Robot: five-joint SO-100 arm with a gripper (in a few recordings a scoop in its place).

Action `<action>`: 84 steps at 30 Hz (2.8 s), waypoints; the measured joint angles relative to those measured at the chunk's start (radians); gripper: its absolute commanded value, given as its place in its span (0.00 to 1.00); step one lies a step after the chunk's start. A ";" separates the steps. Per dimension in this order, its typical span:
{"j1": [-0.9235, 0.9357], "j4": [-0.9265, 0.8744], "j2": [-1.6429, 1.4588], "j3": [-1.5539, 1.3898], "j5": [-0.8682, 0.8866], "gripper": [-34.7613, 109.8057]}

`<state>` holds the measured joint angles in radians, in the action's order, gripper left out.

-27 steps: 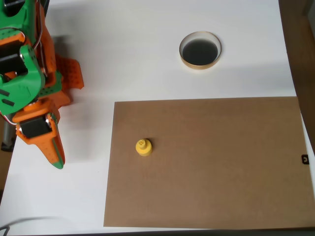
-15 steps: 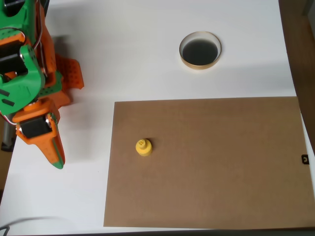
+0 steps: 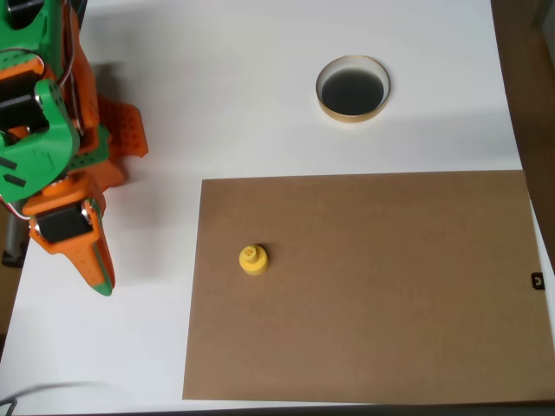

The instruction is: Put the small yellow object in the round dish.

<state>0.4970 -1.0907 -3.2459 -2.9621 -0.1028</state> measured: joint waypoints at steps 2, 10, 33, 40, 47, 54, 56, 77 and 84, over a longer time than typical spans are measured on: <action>0.002 -0.003 0.000 0.017 -0.008 0.24; 0.127 -0.003 -0.043 0.057 0.084 0.33; 0.225 0.083 0.614 0.526 -0.081 0.39; 0.138 0.043 0.660 0.557 -0.207 0.41; 0.052 0.012 0.808 0.635 -0.213 0.42; 0.015 -0.017 1.054 0.770 -0.198 0.42; -0.003 -0.034 1.124 0.808 -0.198 0.42; -0.373 -0.140 1.422 0.988 -0.158 0.41; -0.492 -0.160 1.471 0.996 -0.164 0.41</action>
<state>0.0046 -1.2502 -1.7748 -1.9666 -0.2669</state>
